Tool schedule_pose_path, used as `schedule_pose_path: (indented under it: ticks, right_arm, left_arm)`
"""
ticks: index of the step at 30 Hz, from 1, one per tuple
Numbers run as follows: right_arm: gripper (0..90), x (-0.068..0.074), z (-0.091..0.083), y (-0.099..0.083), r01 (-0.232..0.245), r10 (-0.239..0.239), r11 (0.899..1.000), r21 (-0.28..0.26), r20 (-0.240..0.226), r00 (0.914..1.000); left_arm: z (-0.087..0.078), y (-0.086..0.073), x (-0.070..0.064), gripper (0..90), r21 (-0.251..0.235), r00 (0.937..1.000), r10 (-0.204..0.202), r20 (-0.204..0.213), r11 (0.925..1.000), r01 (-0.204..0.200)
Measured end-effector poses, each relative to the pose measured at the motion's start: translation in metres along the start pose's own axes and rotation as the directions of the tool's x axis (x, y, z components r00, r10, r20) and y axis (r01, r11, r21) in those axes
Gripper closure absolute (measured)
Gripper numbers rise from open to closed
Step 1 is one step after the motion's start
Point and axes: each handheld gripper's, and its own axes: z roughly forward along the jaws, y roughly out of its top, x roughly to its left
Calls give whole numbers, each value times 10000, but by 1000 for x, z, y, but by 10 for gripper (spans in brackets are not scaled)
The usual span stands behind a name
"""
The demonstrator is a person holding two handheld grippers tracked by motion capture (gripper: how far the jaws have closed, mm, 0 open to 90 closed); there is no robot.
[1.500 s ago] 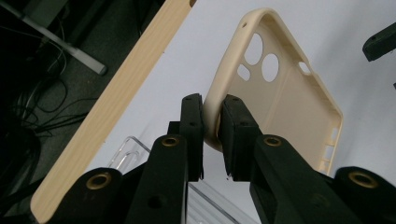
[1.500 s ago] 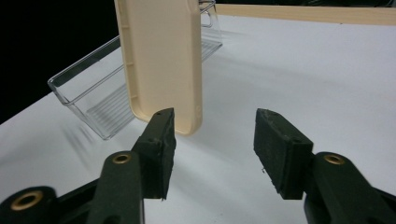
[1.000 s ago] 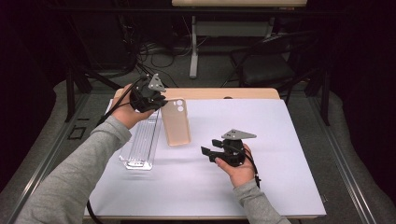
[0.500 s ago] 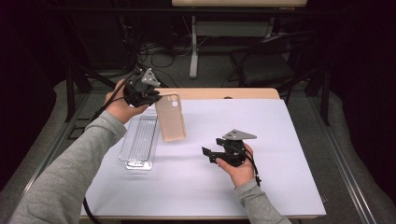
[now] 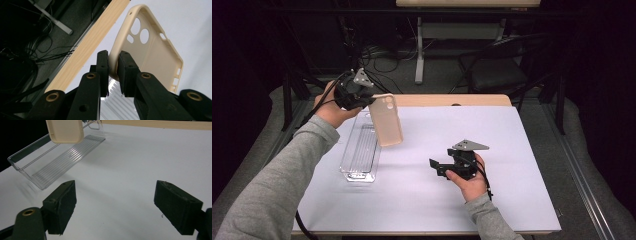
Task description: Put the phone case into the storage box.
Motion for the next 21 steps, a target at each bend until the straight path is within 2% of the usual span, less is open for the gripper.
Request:
schedule_pose_path:
  ticks: [5,13,21]
  right_arm:
    - [159,-3,-2,-1,-251,250,9997,-34,-26,9997]
    - [145,-3,-7,-2,-115,116,9998,-137,56,9999]
    - [140,-4,-10,-5,-128,131,9998,-141,163,9998]
  left_arm:
    - [-2,-3,7,803,5,9998,-122,-123,9999,122]
    - [-3,-10,16,804,117,9991,-240,-355,9996,245]
    - [-5,-13,23,803,224,9978,-181,-636,9996,195]
